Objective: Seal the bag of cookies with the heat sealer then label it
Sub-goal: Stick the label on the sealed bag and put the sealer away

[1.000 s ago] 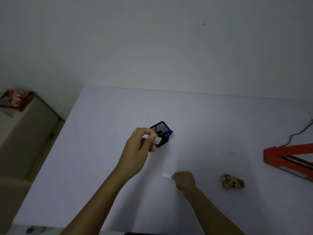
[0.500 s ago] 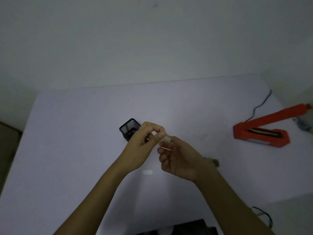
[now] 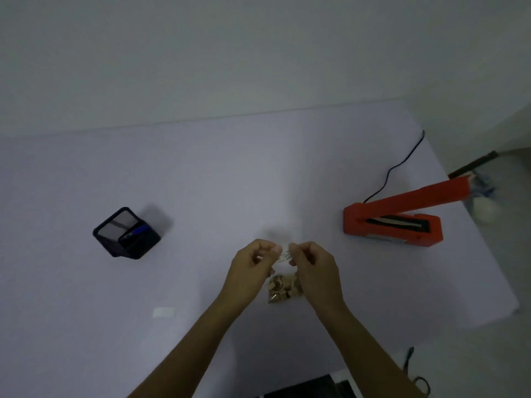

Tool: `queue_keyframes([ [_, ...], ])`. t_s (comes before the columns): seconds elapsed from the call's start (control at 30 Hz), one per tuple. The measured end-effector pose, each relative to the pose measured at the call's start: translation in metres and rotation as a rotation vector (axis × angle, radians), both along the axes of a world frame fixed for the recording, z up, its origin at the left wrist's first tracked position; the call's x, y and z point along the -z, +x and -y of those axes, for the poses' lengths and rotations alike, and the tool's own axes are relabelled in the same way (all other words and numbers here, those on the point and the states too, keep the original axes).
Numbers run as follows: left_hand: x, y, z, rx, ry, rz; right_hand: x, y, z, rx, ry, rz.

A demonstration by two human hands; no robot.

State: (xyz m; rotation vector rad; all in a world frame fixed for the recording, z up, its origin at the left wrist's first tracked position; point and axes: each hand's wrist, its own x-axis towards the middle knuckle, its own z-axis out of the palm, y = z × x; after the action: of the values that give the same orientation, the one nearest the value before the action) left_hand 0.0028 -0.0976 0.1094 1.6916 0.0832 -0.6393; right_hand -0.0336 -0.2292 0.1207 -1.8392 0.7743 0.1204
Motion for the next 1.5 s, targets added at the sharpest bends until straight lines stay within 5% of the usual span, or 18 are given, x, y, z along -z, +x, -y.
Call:
queue_keyframes([
  [0.5,0.087,0.027,0.026,-0.062,0.209,-0.077,0.094,0.030,0.056,-0.178,0.158,-0.178],
  [0.83,0.111,0.036,0.040,0.028,0.446,0.148,0.128,0.050,0.062,-0.429,-0.166,-0.179],
  [1.5,0.119,0.043,0.044,0.160,0.556,0.248,0.141,0.052,0.061,-0.491,-0.308,-0.128],
])
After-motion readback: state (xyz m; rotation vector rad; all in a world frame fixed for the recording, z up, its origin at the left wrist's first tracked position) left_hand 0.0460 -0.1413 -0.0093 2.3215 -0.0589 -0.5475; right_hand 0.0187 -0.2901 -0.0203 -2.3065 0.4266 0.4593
